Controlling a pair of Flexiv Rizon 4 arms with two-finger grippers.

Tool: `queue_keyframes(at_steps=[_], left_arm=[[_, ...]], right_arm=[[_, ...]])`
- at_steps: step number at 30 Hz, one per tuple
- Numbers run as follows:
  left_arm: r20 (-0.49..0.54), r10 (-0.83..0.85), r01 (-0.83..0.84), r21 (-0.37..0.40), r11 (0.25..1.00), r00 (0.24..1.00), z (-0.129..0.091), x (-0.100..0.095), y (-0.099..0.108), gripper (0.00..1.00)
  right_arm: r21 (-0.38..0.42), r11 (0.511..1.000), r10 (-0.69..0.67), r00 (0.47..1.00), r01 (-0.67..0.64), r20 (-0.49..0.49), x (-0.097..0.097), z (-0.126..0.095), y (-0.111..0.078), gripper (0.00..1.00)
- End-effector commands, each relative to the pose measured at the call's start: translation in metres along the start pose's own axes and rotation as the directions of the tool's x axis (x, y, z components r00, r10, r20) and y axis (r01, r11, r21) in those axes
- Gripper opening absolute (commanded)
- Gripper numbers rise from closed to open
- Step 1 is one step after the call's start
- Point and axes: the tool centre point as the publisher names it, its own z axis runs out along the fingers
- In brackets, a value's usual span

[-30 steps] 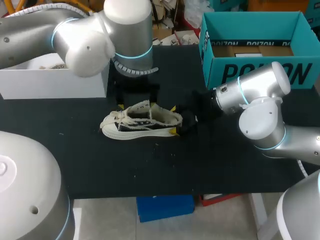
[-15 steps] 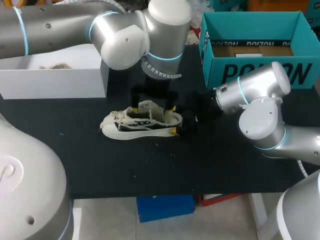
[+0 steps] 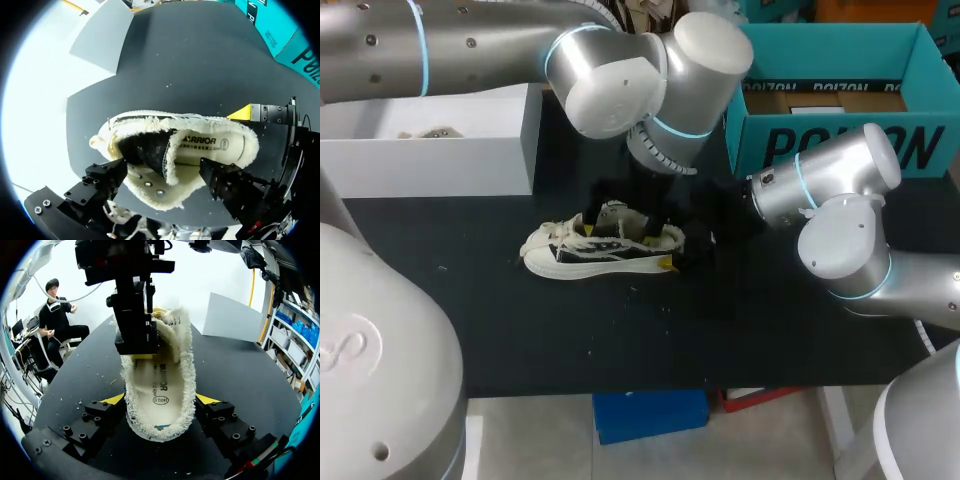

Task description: Take the shoe out of the shoebox, open the shoe tongue, remove and reinsert the insole, then place the shoe into the shoebox

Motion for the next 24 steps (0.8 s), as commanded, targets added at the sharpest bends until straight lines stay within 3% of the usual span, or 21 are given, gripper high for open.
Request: queue_keyframes(at_steps=[1,2,3,4,11,24], left_arm=[[0.010,-0.006,0.006,-0.003,1.000,1.000,0.005,-0.002,-0.001,0.36],[0.015,-0.007,0.007,-0.003,1.000,1.000,0.006,-0.003,-0.002,0.24],[0.019,0.000,0.001,-0.004,1.000,1.000,0.007,-0.003,-0.001,0.05],[0.028,0.008,-0.008,-0.002,1.000,1.000,0.008,-0.004,-0.001,0.00],[0.020,0.035,-0.035,0.010,0.999,0.999,0.009,-0.010,0.000,0.00],[-0.080,0.063,-0.058,0.059,0.997,0.995,-0.009,-0.016,-0.004,0.00]], right_arm=[[0.004,1.000,0.002,1.000,-0.002,0.002,-0.002,0.003,-0.001,0.00],[0.004,1.000,0.002,1.000,-0.002,0.002,-0.002,0.003,-0.001,0.00],[0.004,1.000,0.002,1.000,-0.002,0.002,-0.002,0.003,-0.001,0.00],[0.004,1.000,0.002,1.000,-0.002,0.002,-0.002,0.003,-0.001,0.00],[0.004,1.000,0.002,1.000,-0.002,0.002,-0.002,0.003,-0.001,0.00],[0.004,1.000,0.002,1.000,-0.002,0.002,-0.002,0.003,-0.001,0.00]])
